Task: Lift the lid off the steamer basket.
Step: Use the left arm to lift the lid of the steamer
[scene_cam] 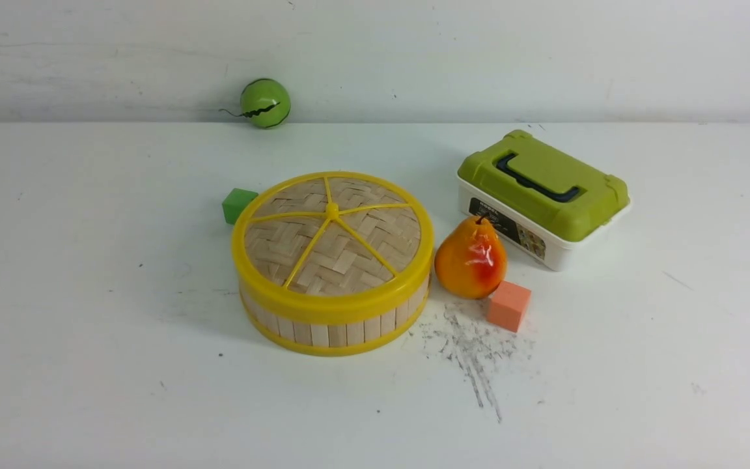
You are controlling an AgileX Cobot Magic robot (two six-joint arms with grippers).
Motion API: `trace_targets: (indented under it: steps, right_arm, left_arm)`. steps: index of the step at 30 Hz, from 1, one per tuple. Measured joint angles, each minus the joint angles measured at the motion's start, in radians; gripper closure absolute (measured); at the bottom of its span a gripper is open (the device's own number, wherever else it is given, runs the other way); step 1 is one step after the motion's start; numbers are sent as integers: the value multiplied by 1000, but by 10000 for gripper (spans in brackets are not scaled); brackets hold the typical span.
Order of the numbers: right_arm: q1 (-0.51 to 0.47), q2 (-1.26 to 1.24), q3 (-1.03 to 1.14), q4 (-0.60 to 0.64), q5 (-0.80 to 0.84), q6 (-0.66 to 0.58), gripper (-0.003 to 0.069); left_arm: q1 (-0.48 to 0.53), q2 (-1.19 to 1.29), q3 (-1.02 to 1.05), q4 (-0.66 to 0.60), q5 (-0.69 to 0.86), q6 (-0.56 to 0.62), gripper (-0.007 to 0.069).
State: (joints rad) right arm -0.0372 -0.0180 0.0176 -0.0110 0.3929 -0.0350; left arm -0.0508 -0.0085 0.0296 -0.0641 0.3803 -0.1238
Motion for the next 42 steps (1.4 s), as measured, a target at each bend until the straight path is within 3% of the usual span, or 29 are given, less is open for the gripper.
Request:
trace_targets:
  steps: [5, 8, 9, 10, 17, 20, 23, 24, 26, 32, 42]
  right_arm:
    - [0, 0, 0, 0, 0, 0, 419]
    - [0, 0, 0, -3, 0, 0, 419]
    - [0, 0, 0, -3, 0, 0, 419]
    - [0, 0, 0, -3, 0, 0, 419]
    - [0, 0, 0, -3, 0, 0, 419]
    - [0, 0, 0, -3, 0, 0, 419]
    - [0, 0, 0, -3, 0, 0, 419]
    - [0, 0, 0, -3, 0, 0, 419]
    - [0, 0, 0, -3, 0, 0, 419]
    - [0, 0, 0, -3, 0, 0, 419]
    - [0, 0, 0, -3, 0, 0, 419]
  left_arm:
    - [0, 0, 0, 0, -123, 0, 523]
    - [0, 0, 0, -23, -393, -6, 521]
    - [0, 0, 0, -25, -393, -6, 521]
    - [0, 0, 0, -39, -519, -14, 517]
    - [0, 0, 0, -65, -851, -25, 514]
    - [0, 0, -3, -93, -995, -115, 521]
    - [0, 0, -44, -114, -972, -172, 552]
    - [0, 0, -127, -124, -900, -183, 610]
    - [0, 1, -212, -127, -817, -161, 637]
    - [0, 164, -566, -127, -560, -14, 637]
    - [0, 557, -903, -126, -367, 75, 637]
